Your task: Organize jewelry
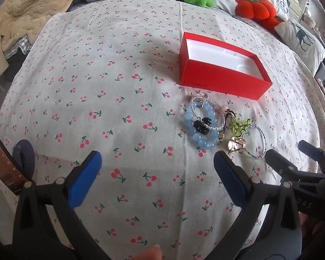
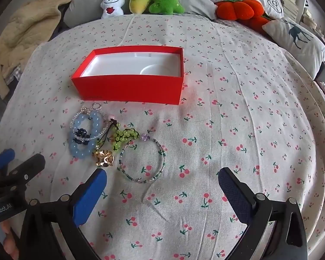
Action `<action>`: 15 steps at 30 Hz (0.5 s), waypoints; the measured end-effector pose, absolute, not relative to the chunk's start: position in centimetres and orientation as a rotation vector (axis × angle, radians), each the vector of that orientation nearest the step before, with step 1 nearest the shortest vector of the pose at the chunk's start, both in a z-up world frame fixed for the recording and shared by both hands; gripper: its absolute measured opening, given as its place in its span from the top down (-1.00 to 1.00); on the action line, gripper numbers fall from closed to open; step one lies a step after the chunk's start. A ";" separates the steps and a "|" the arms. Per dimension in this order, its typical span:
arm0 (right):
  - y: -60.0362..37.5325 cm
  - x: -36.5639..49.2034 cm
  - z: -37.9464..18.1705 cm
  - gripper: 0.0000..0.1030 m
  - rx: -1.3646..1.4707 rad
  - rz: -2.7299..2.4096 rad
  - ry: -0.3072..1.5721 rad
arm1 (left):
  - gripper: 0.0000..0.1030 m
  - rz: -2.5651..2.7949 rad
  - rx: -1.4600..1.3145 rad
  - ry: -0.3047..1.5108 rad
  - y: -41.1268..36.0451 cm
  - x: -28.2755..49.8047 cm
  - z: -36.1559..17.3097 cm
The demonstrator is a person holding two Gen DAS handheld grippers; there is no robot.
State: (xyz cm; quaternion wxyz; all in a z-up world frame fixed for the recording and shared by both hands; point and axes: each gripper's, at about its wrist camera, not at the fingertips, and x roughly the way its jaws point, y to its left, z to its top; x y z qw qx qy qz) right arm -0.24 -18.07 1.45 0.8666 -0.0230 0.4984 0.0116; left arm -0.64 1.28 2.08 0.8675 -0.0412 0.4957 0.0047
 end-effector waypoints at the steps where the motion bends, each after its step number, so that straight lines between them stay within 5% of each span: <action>1: -18.0 -0.2 1.5 -1.00 -0.047 0.025 1.044 | -0.99 0.009 -0.086 1.036 1.3 -0.6 2.1; 15: -18.0 -0.3 1.5 -1.00 -0.045 0.024 1.038 | -0.99 0.012 -0.080 1.028 1.2 -0.8 2.0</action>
